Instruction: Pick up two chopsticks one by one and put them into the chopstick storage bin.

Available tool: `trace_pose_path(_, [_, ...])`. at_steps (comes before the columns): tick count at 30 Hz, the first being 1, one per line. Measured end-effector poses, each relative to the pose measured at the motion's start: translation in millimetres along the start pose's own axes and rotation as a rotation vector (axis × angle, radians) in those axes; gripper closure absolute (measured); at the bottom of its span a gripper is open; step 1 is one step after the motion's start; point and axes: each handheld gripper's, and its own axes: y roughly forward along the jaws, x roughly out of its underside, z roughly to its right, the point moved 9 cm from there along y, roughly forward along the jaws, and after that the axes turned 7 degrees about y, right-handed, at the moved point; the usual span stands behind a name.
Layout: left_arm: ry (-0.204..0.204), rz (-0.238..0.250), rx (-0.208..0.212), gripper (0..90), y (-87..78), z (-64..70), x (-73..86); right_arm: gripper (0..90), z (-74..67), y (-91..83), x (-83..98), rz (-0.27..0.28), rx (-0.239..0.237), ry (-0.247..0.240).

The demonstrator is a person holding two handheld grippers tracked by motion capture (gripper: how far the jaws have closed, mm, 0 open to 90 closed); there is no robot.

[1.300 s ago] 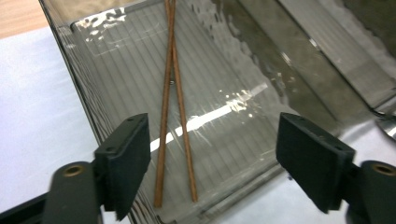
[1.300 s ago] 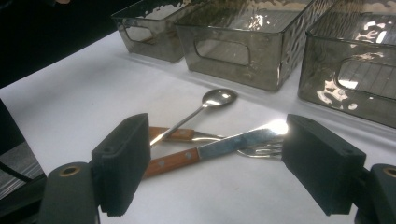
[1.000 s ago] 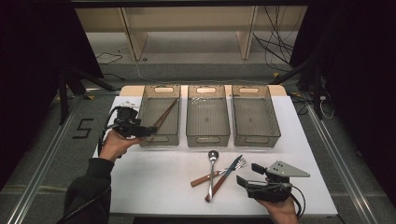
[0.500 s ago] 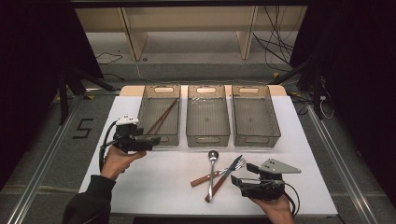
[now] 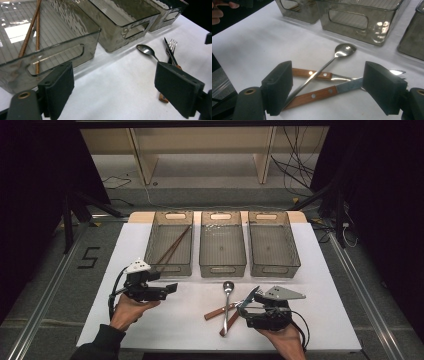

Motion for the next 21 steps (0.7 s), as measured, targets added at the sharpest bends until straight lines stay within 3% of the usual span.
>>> trace_pose_path(7, [-0.011, 0.043, 0.015, 15.7, -7.8, 2.1, 5.5, 24.9, -1.7, 7.5, -0.2, -0.026, 0.008, 0.006])
trace_pose_path(21, [0.031, 0.038, -0.011, 15.7, -16.2, 6.5, 25.7, 24.8, -9.4, 18.3, 1.0, -0.080, 0.029, -0.017])
